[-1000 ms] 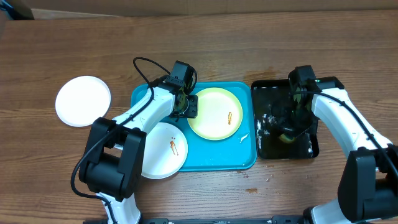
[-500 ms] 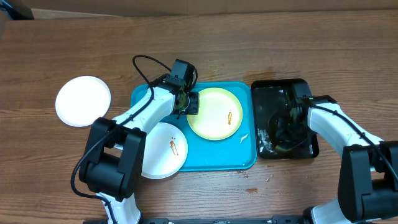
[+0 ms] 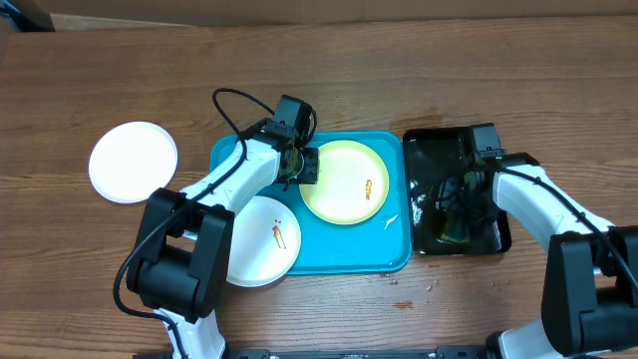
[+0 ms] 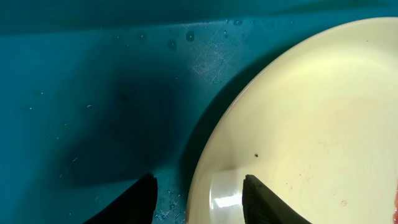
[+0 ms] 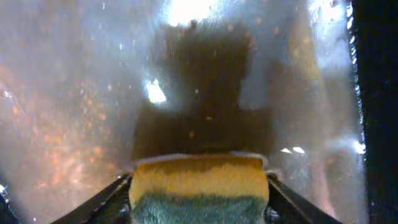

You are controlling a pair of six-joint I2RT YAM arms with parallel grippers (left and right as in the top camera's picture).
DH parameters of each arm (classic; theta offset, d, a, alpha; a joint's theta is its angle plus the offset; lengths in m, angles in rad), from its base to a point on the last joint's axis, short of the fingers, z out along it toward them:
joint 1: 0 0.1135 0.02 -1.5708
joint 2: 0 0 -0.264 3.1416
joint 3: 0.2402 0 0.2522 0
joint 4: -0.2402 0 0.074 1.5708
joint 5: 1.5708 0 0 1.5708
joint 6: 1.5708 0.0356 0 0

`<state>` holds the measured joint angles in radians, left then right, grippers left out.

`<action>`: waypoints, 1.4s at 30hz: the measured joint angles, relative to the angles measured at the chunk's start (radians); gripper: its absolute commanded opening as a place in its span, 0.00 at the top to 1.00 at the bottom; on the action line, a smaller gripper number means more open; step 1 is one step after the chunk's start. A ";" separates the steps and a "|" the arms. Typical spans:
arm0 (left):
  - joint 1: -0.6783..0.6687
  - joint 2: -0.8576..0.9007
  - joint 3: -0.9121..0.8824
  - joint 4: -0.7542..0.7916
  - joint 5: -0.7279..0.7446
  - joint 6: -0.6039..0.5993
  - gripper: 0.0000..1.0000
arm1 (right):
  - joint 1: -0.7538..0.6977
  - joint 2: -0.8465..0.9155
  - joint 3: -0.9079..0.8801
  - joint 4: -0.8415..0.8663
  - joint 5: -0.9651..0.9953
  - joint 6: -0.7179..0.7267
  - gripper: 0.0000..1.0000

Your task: Clean dirty plates on tray and stack at the side

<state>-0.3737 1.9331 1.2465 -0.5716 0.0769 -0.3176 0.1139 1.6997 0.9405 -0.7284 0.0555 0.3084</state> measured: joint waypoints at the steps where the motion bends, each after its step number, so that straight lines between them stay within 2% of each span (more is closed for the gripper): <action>1: 0.000 0.000 0.000 0.000 0.000 0.000 0.55 | 0.000 0.000 0.000 0.004 0.003 -0.002 0.89; 2: 0.000 0.000 0.000 0.000 0.000 0.000 0.56 | 0.000 0.000 -0.002 0.011 0.005 0.003 0.96; 5: 0.000 0.000 0.000 0.000 0.000 0.000 0.56 | 0.000 0.000 -0.009 0.026 0.005 0.006 0.96; 6: 0.000 0.000 0.000 0.000 0.000 0.000 0.54 | 0.000 0.000 -0.012 0.028 0.005 0.006 0.87; 7: 0.000 0.000 0.000 0.000 0.000 0.001 0.53 | 0.000 0.000 -0.012 0.027 0.004 0.011 0.61; 8: 0.000 0.000 0.000 0.000 0.000 0.000 0.52 | 0.000 0.000 -0.012 0.018 0.003 0.014 0.48; 11: 0.000 0.000 0.000 0.000 0.000 -0.001 0.52 | 0.000 0.000 0.002 -0.058 -0.005 0.006 0.22; 13: 0.000 0.000 0.000 0.000 0.000 -0.001 0.52 | 0.000 0.000 0.024 -0.127 -0.009 0.006 0.17; 16: 0.000 0.000 0.000 0.000 0.000 -0.001 0.52 | 0.000 0.000 0.050 -0.209 -0.024 0.006 0.16; 19: 0.000 0.000 0.000 0.000 0.000 -0.001 0.52 | 0.000 0.000 0.052 -0.268 -0.041 0.014 0.21; 22: 0.000 0.000 0.000 0.000 0.000 -0.001 0.51 | 0.000 0.000 0.040 -0.270 -0.051 0.021 0.36; 23: 0.000 0.000 0.000 0.000 0.000 -0.001 0.51 | 0.000 0.000 0.033 -0.268 -0.052 0.029 0.47; 24: 0.000 0.000 0.000 0.000 0.000 -0.001 0.52 | 0.000 0.000 0.027 -0.268 -0.054 0.027 0.67; 26: 0.000 0.000 0.000 0.000 0.000 -0.001 0.51 | 0.000 0.000 0.012 -0.269 -0.066 0.040 0.96; 29: 0.000 0.000 0.000 0.000 0.000 -0.001 0.51 | 0.000 0.000 0.006 -0.269 -0.082 0.051 0.96; 30: 0.000 0.000 0.000 0.000 0.000 -0.001 0.51 | 0.000 0.000 0.006 -0.264 -0.085 0.051 0.93; 31: 0.000 0.000 0.000 0.000 0.000 -0.001 0.51 | 0.000 0.000 0.006 -0.258 -0.087 0.055 0.62; 32: 0.000 0.000 0.000 0.000 0.000 -0.001 0.51 | 0.000 0.000 0.006 -0.255 -0.090 0.061 0.38; 33: 0.000 0.000 0.000 0.000 0.000 -0.001 0.51 | 0.000 0.000 0.008 -0.253 -0.093 0.057 0.25; 35: 0.000 0.000 0.000 0.000 0.000 -0.001 0.50 | 0.000 0.000 0.016 -0.250 -0.093 0.057 0.22; 42: 0.000 0.000 0.000 0.000 0.000 -0.001 0.51 | 0.000 0.000 0.040 -0.190 -0.062 0.057 0.22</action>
<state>-0.3737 1.9331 1.2465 -0.5716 0.0769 -0.3187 0.1139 1.6997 0.9810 -0.9180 -0.0067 0.3656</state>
